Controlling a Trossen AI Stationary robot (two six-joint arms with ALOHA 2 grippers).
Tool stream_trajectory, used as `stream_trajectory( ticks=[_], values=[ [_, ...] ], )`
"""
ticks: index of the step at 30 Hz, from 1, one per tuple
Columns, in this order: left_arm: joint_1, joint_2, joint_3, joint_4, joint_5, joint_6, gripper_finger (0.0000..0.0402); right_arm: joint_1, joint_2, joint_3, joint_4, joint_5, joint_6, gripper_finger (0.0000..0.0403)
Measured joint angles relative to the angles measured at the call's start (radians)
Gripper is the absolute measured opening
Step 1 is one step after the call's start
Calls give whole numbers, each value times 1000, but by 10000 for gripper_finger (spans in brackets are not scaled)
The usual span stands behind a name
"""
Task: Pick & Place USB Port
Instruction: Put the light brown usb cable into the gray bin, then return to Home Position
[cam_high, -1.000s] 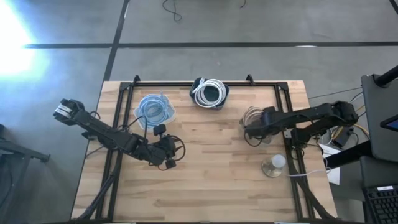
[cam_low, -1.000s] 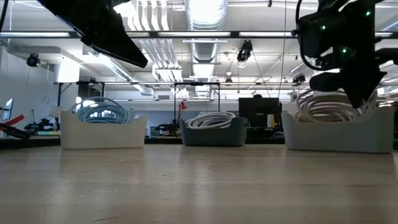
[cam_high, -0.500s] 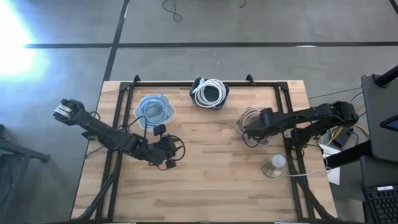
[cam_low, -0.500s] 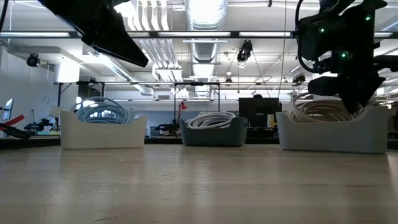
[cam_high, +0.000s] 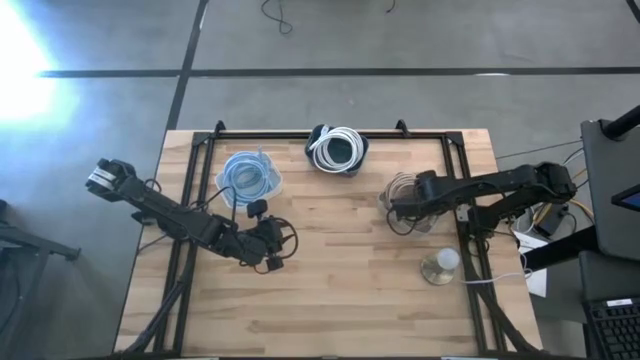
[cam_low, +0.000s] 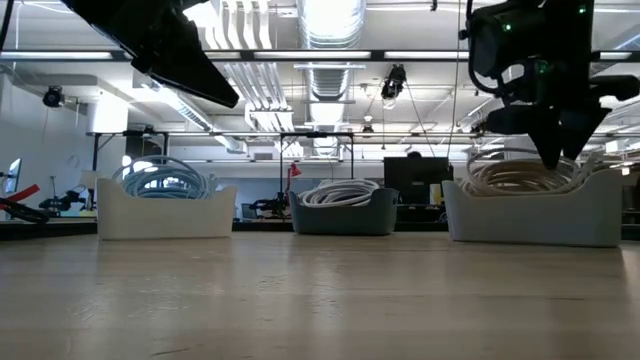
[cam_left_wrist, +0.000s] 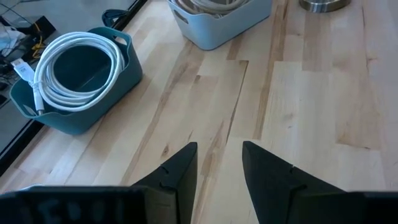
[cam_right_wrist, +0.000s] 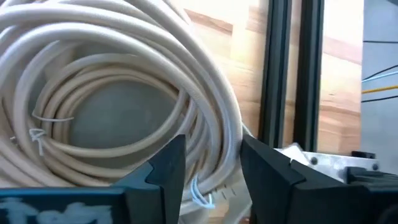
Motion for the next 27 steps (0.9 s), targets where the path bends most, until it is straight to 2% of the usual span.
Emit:
stream_trajectory(
  ticks=[8,15,21,27],
  values=[
    [0,0,0,0,0,-28,135,0,0,79,-93,4,-68,160],
    [0,-29,0,0,0,-20,135,0,0,201,-62,15,-270,159],
    [0,-134,1,0,0,-5,135,0,0,323,51,14,-493,150],
    [0,-282,1,-12,0,87,136,0,0,417,129,14,-709,143]
  ],
)
